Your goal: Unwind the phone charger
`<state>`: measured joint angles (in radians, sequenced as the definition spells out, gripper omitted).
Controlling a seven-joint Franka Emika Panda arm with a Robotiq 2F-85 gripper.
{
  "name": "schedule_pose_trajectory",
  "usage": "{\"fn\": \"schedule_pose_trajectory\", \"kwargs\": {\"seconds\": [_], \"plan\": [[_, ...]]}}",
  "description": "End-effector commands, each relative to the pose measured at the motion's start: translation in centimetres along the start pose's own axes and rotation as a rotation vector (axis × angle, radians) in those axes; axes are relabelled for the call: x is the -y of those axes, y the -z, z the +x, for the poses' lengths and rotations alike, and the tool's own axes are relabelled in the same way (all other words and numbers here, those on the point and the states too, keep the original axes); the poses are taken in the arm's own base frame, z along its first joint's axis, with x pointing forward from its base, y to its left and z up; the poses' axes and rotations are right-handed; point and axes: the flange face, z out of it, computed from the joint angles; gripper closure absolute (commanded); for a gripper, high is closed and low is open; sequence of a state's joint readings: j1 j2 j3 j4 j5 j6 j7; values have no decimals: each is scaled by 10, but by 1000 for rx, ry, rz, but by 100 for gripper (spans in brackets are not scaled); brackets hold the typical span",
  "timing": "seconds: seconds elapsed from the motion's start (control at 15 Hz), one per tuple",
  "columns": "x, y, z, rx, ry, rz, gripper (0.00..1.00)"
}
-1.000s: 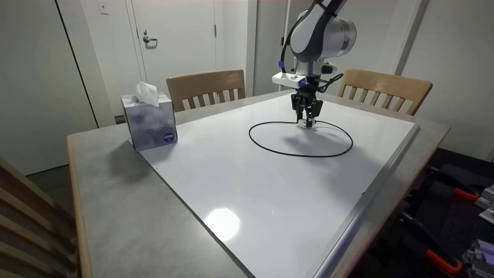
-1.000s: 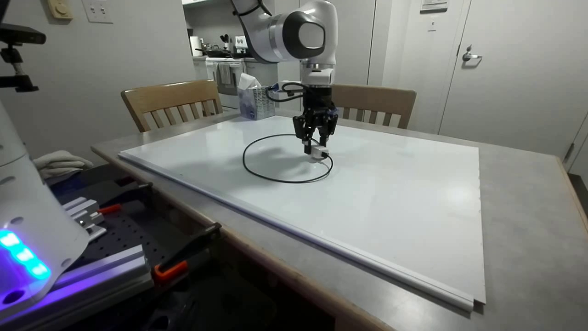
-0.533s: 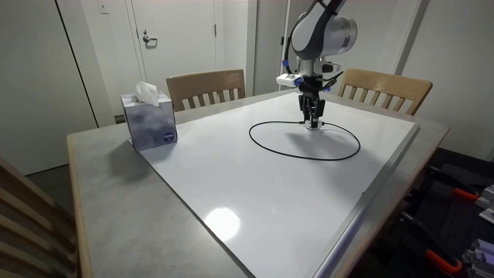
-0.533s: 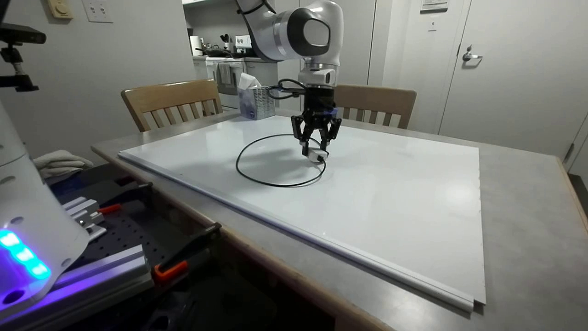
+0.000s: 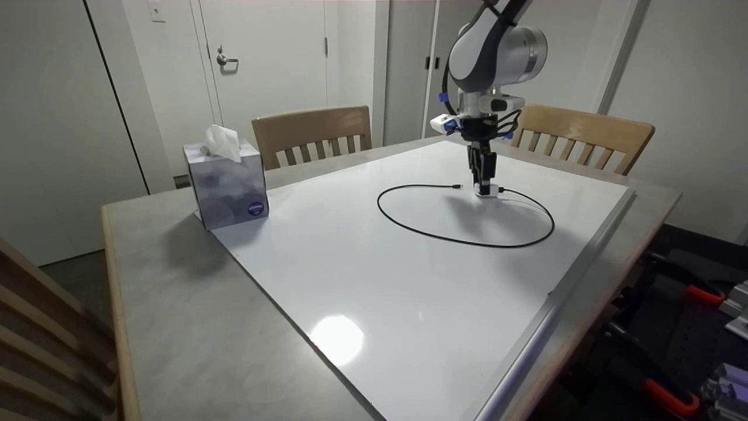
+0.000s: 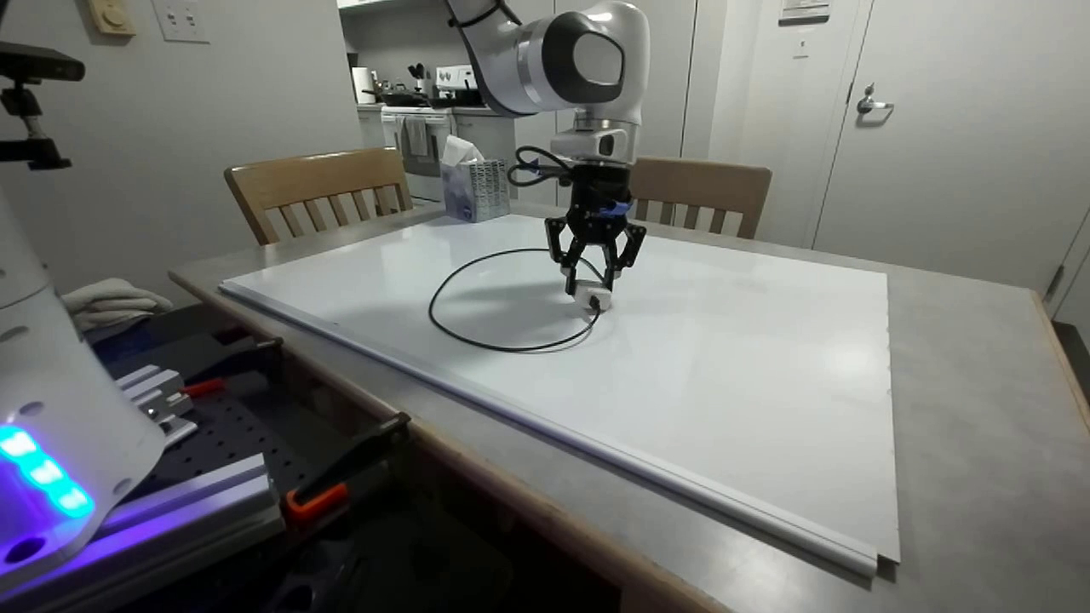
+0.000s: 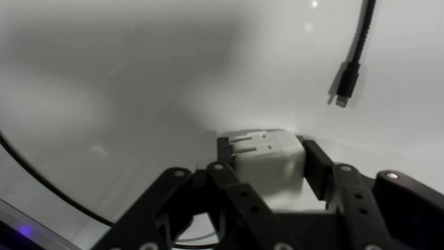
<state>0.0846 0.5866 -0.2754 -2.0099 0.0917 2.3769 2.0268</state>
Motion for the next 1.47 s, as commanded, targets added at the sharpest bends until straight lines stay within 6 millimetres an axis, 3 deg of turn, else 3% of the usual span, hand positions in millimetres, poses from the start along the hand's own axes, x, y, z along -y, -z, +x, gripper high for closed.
{"fn": "schedule_pose_trajectory", "kwargs": {"seconds": [0.0, 0.4, 0.8, 0.87, 1.2, 1.27, 1.4], "plan": [[3, 0, -2, 13, 2, 7, 72], [22, -8, 30, 4, -331, -59, 72], [29, -20, 61, -19, -681, -69, 72], [27, -10, 52, -12, -592, -42, 47], [28, -10, 54, -14, -660, -43, 47], [28, -10, 54, -14, -661, -43, 72], [30, -11, 59, -25, -715, -63, 72]]}}
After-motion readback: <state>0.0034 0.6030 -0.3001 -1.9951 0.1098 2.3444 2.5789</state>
